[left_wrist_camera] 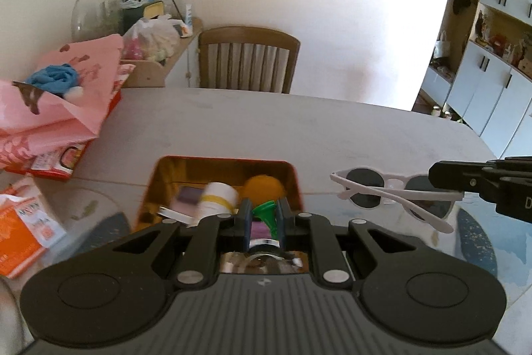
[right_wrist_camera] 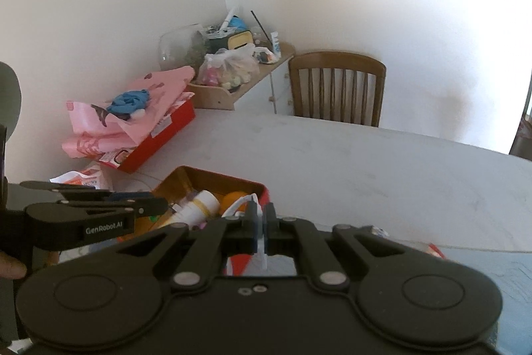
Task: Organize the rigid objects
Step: 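Carry the green piece in the left gripper and sunglasses in the right toward the red tin, then open the left gripper to drop the green piece while the right releases the sunglasses, then withdraw both open grippers from the tin toward the roll-on bottle and red wrapper, then grasp the black roll-on bottle with the left gripper while the right grasps the red wrapper, then carry the roll-on bottle in the left gripper and red wrapper in the right over the tin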
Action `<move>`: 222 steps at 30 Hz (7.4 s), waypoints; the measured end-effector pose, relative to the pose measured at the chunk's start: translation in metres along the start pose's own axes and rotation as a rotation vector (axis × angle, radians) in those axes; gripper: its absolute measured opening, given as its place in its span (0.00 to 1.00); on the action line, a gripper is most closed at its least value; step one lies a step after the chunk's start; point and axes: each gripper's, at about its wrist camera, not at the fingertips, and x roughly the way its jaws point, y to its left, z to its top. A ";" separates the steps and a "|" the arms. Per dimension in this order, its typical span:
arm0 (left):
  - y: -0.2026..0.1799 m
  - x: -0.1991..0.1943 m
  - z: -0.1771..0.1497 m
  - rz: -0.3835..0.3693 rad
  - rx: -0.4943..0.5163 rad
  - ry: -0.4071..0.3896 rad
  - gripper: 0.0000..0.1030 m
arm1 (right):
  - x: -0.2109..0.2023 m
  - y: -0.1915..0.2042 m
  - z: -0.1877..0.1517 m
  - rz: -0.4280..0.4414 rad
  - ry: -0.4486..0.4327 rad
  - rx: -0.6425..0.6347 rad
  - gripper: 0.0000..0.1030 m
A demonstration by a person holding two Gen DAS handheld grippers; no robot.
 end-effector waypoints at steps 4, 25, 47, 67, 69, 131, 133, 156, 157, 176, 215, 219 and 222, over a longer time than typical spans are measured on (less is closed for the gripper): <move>0.022 0.005 0.005 0.009 -0.007 0.012 0.14 | 0.015 0.018 0.003 -0.008 0.001 -0.019 0.02; 0.065 0.080 0.014 0.053 0.075 0.079 0.14 | 0.089 0.063 0.000 -0.055 0.006 -0.124 0.02; 0.076 0.133 0.002 0.062 0.051 0.212 0.14 | 0.110 0.061 -0.018 -0.043 0.140 -0.070 0.20; 0.081 0.104 -0.012 0.054 0.027 0.208 0.16 | 0.086 0.051 -0.018 -0.046 0.134 -0.010 0.64; 0.079 0.099 -0.013 0.054 0.027 0.200 0.20 | 0.082 0.051 -0.017 -0.045 0.126 -0.013 0.64; -0.180 0.133 -0.006 -0.090 0.040 0.123 0.81 | 0.003 -0.188 -0.068 -0.148 0.185 0.032 0.99; -0.182 0.145 -0.006 -0.087 0.030 0.136 0.81 | 0.011 -0.194 -0.068 -0.138 0.196 0.016 0.99; -0.197 0.214 -0.008 -0.042 0.059 0.201 0.80 | 0.108 -0.210 -0.069 -0.069 0.273 -0.089 0.71; -0.197 0.215 -0.008 -0.039 0.061 0.198 0.80 | 0.110 -0.210 -0.070 -0.067 0.277 -0.089 0.69; -0.204 0.210 -0.011 -0.027 0.090 0.186 0.52 | 0.097 -0.206 -0.077 -0.122 0.246 -0.143 0.19; -0.158 0.061 -0.002 -0.058 0.059 0.114 0.52 | -0.023 -0.121 -0.050 -0.050 0.134 -0.133 0.20; -0.145 0.040 -0.006 -0.061 0.049 0.094 0.52 | -0.026 -0.101 -0.045 -0.033 0.122 -0.143 0.20; -0.130 0.025 -0.007 -0.055 0.028 0.081 0.52 | -0.029 -0.085 -0.043 -0.027 0.111 -0.154 0.20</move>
